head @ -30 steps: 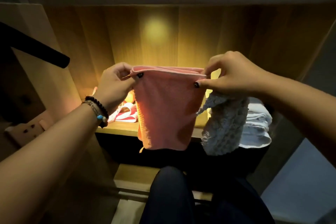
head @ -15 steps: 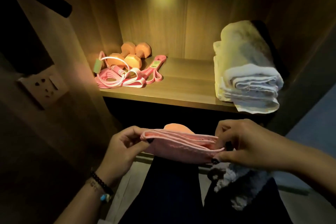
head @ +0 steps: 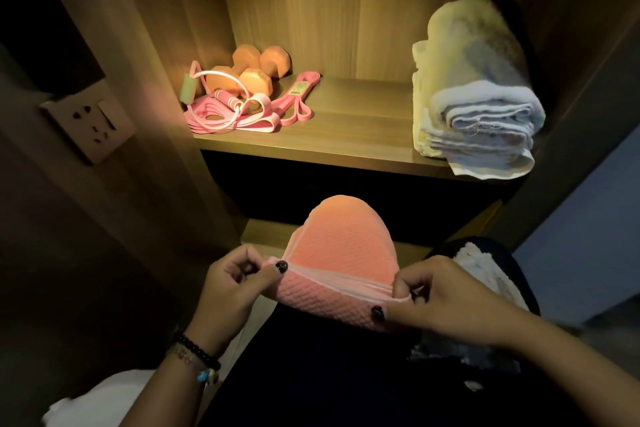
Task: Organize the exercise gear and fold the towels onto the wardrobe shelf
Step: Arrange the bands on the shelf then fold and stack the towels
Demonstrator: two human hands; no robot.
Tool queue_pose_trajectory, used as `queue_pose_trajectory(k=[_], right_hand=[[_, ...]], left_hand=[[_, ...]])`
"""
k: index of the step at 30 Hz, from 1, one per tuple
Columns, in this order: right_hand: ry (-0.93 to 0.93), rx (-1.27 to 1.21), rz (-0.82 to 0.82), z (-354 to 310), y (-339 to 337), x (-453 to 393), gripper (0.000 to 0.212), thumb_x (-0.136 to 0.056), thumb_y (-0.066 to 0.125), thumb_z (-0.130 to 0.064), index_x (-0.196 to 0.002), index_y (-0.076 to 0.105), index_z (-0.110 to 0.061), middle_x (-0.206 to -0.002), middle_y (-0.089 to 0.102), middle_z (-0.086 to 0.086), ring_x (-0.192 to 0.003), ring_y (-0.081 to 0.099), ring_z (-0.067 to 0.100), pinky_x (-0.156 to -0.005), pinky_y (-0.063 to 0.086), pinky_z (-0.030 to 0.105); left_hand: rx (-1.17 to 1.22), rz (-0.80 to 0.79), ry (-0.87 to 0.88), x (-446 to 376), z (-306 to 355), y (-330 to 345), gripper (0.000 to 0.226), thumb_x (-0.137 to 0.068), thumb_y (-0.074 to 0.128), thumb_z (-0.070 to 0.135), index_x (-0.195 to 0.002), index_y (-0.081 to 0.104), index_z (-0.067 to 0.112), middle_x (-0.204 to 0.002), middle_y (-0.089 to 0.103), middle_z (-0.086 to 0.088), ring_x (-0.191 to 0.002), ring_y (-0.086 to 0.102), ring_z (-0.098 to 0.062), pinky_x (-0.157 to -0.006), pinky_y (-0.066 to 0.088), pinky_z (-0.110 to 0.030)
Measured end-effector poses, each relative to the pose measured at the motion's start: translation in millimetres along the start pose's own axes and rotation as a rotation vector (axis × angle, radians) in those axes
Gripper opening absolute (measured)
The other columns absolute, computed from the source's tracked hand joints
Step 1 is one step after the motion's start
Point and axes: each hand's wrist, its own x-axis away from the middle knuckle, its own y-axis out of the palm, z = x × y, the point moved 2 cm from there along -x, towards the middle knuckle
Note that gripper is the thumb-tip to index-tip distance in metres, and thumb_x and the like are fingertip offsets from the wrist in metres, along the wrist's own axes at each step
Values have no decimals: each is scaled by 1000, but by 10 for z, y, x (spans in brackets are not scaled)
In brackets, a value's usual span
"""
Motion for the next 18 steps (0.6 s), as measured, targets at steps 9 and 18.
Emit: queue_pose_trajectory(k=[9, 18], right_hand=[[200, -298, 232, 359, 310, -107, 31, -83, 70, -11, -58, 51, -10, -50, 43, -4, -47, 38, 5, -50, 30, 18], [200, -345, 422, 404, 304, -182, 12, -82, 71, -10, -80, 59, -9, -58, 61, -3, -48, 46, 5, -49, 34, 15]], left_hand=[[-63, 118, -151, -82, -194, 113, 18, -84, 64, -6, -73, 52, 2, -58, 61, 2, -59, 58, -7, -51, 47, -19], [-141, 126, -180, -181, -208, 143, 16, -83, 68, 5, -90, 55, 0, -75, 61, -17, -66, 57, -22, -57, 50, -33]])
